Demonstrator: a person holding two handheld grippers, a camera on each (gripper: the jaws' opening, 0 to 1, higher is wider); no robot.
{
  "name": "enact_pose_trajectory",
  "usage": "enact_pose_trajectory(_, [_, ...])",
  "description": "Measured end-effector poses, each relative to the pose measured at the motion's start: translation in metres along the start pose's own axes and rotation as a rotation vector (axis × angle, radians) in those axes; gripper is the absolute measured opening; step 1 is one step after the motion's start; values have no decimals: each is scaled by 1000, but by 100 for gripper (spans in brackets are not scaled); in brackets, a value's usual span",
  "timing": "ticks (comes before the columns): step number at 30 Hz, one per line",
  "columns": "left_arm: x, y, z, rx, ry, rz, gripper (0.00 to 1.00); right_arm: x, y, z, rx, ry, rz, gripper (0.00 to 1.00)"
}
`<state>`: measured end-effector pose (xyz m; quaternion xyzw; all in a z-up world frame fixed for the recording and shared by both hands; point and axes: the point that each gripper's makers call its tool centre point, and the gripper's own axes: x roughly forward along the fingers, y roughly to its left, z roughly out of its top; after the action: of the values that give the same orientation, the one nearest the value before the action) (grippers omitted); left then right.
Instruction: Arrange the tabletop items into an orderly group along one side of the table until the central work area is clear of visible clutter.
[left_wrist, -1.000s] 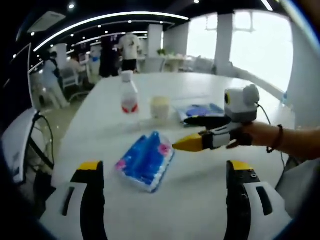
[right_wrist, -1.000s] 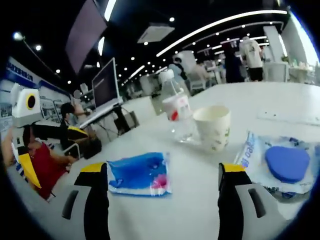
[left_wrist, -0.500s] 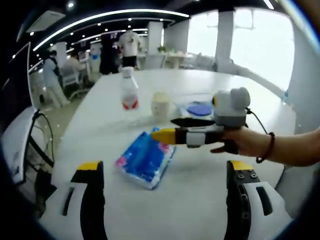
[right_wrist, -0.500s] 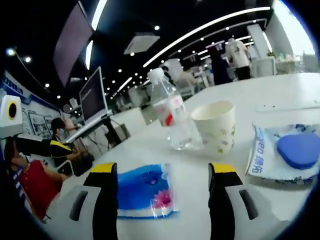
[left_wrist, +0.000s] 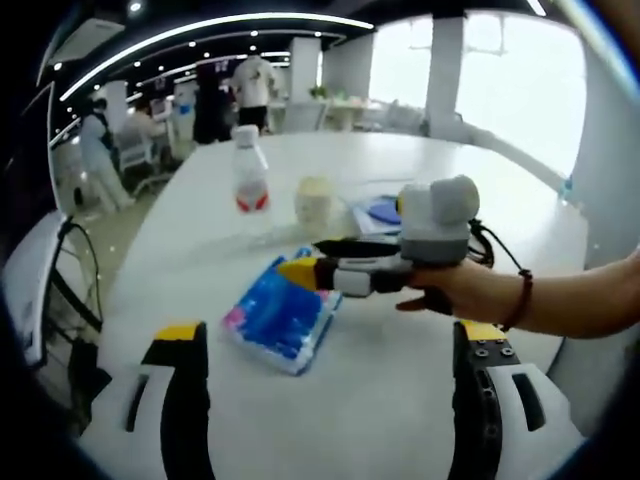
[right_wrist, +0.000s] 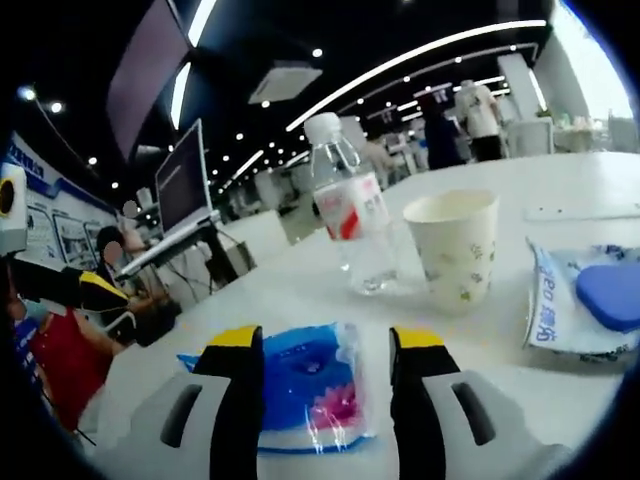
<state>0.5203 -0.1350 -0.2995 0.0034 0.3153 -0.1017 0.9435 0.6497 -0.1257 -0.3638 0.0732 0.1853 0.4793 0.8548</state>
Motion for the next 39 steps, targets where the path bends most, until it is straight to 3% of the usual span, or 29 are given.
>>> enact_pose_trajectory(8, [0,0,-1,2,5,2,99,2,-2,-9,-40,39,-26,28])
enact_pose_trajectory(12, [-1,0,-1,0,6,4,99,2,-4,-17,-64,76,-34,14])
enact_pose_trajectory(20, [-1,2,1,-10,-6,6,98,2,-8,-21,-101,94,-47,7])
enact_pose_trajectory(25, [-1,2,1,-11,-6,8,98,1,-14,-20,-60,92,-85,4])
enact_pose_trajectory(32, [-1,4,2,-1,-5,15,98,-1,-11,-11,16,79,-73,1])
enact_pose_trajectory(39, [-2,5,3,-1,-10,19,98,-8,-11,-4,-2,85,-70,1])
